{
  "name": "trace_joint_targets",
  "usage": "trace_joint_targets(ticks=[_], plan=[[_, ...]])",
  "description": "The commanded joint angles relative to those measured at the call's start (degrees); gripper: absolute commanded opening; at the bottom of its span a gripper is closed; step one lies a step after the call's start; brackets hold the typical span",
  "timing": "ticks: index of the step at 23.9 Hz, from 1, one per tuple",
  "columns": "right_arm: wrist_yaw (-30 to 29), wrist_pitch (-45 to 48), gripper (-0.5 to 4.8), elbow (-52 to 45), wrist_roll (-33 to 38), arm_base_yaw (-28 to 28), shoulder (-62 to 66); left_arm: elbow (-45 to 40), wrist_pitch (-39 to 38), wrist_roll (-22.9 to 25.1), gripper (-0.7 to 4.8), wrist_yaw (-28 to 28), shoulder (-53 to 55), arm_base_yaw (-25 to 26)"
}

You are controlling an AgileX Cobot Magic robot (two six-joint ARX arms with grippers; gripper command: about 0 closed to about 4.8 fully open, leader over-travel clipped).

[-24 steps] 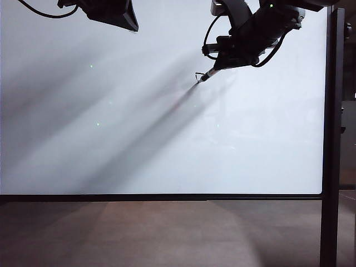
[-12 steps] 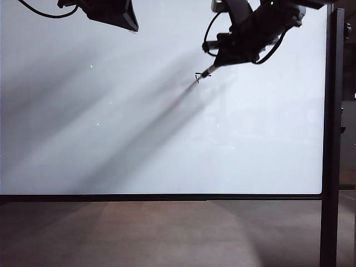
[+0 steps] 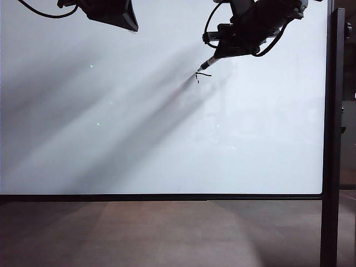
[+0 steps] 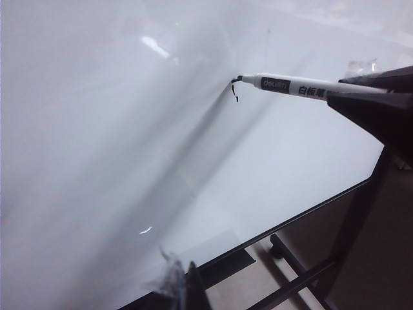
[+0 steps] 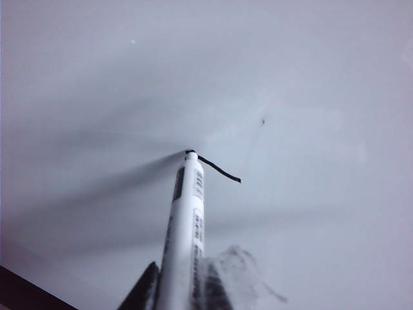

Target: Reach to the right to find the marker pen, pick it up, and write the number 5 on the whiteboard.

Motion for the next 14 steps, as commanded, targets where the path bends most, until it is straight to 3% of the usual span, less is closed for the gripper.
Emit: trace_joint_targets(ticks=[1, 14], plan=[[-0.15, 1.29, -0.05, 0.24, 0.07, 0.13, -0.22, 0.15, 0.42, -0.11, -0.04, 0.07, -0.24, -0.02], [-0.13, 2.47, -0.05, 0.24, 0.04, 0.09, 1.2, 0.15, 0.42, -0.11, -0.04, 0.07, -0.24, -0.02]])
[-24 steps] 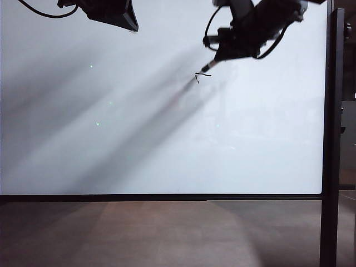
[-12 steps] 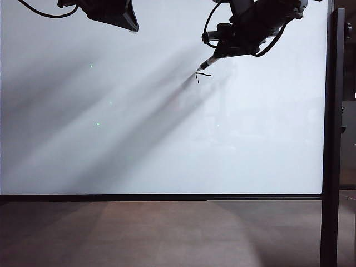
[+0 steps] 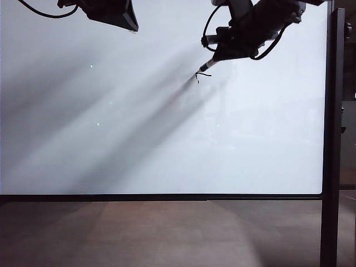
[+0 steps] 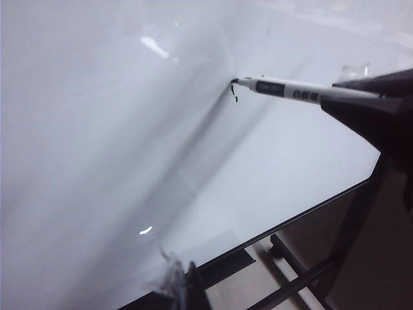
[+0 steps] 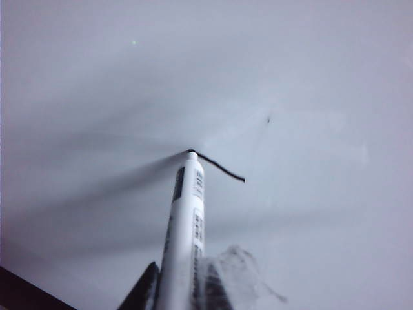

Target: Reach to the right to find the marker pen, pick it up, and write the number 5 on the whiteboard.

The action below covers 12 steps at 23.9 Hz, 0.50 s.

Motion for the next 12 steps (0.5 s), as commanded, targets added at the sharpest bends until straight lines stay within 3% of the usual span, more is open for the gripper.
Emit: trace_joint_targets(ticks=[1, 12], plan=[[-0.07, 1.4, -0.05, 0.2, 0.04, 0.07, 0.11, 0.15, 0.39, -0.11, -0.04, 0.07, -0.24, -0.02], [0.28, 1.33, -0.06, 0.2, 0.04, 0.07, 1.29, 0.15, 0.42, -0.11, -0.04, 0.07, -0.24, -0.04]])
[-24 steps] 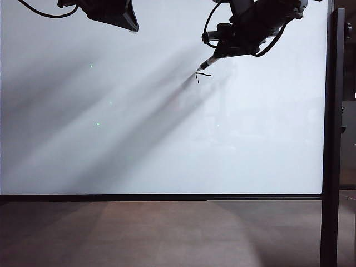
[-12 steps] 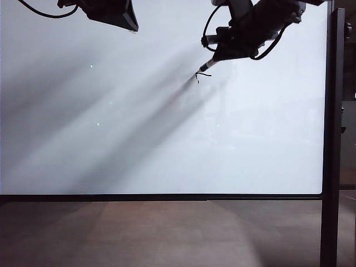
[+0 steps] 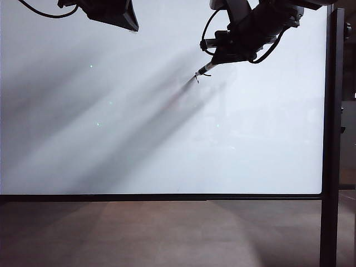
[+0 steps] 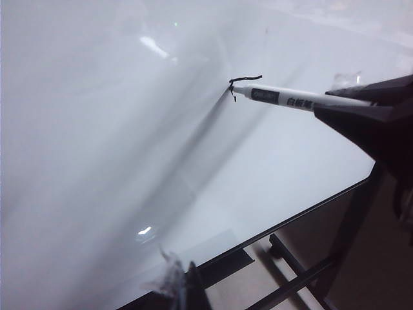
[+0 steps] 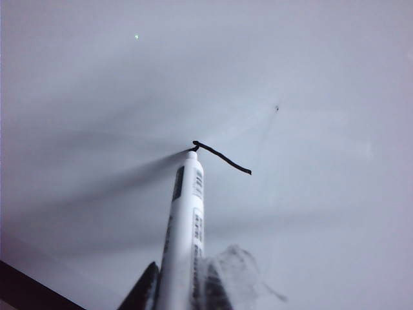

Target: Reach to the right to find the marker pen, pick it up, and write the number 5 on the whiteboard.

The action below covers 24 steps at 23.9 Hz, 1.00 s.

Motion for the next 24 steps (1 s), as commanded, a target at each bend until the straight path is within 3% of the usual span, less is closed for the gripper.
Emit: trace_joint_targets(ticks=[1, 24], plan=[[0.5, 0.81, -0.05, 0.2, 0.07, 0.07, 0.68, 0.15, 0.37, -0.11, -0.04, 0.07, -0.24, -0.02], [1.49, -1.31, -0.06, 0.15, 0.11, -1.62, 1.75, 0.15, 0.42, -0.11, -0.04, 0.07, -0.24, -0.02]])
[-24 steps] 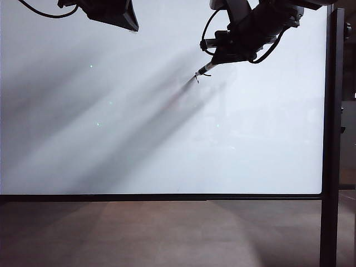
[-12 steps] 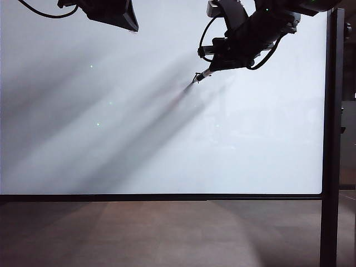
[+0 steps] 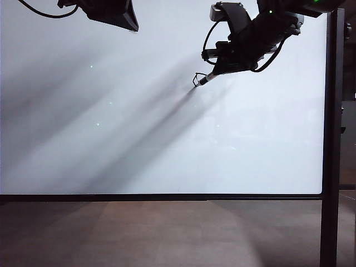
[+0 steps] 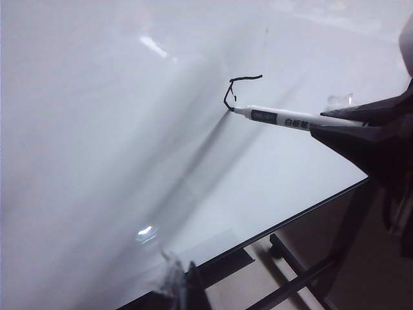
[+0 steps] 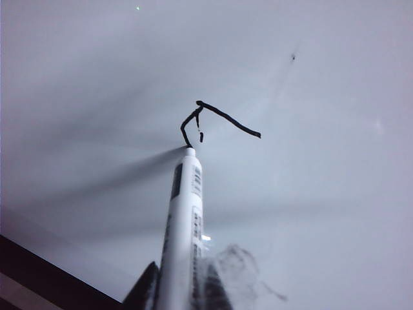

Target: Reach to the right to find the marker pen, pick it up, and write the number 5 on the whiteboard.

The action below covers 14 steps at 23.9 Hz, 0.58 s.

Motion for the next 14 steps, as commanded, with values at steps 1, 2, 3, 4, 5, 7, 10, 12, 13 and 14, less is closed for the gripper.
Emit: trace_joint_targets(ticks=[1, 2, 3, 4, 5, 7, 10, 12, 13, 14], plan=[[1.7, 0.81, -0.06, 0.2, 0.11, -0.5, 0.48, 0.15, 0.44, -0.11, -0.04, 0.07, -0.24, -0.04], [1.7, 0.72, -0.05, 0.2, 0.09, -0.5, 0.55, 0.15, 0.42, -0.11, -0.04, 0.07, -0.24, -0.04], [1.7, 0.79, -0.06, 0.2, 0.09, -0.5, 0.74, 0.15, 0.44, -0.11, -0.04, 0.07, -0.24, -0.04], [1.73, 0.79, -0.06, 0.2, 0.11, -0.5, 0.81, 0.15, 0.42, -0.11, -0.04, 0.09, -0.24, -0.04], [1.7, 0.76, -0.06, 0.2, 0.09, -0.5, 0.85, 0.15, 0.39, -0.11, -0.04, 0.07, -0.24, -0.04], [1.68, 1.01, -0.05, 0.2, 0.11, -0.5, 1.16, 0.15, 0.48, -0.11, -0.04, 0.09, -0.24, -0.04], [1.7, 1.01, -0.05, 0.2, 0.09, -0.5, 1.2, 0.15, 0.44, -0.11, -0.04, 0.09, -0.24, -0.04], [1.9, 1.27, -0.05, 0.2, 0.09, -0.5, 1.18, 0.15, 0.42, -0.11, -0.04, 0.09, -0.24, -0.04], [1.9, 1.51, -0.05, 0.2, 0.09, -0.5, 1.18, 0.15, 0.42, -0.11, -0.04, 0.07, -0.24, -0.04], [1.9, 1.7, -0.06, 0.2, 0.09, -0.57, 1.18, 0.15, 0.42, -0.11, -0.04, 0.07, -0.24, -0.04]])
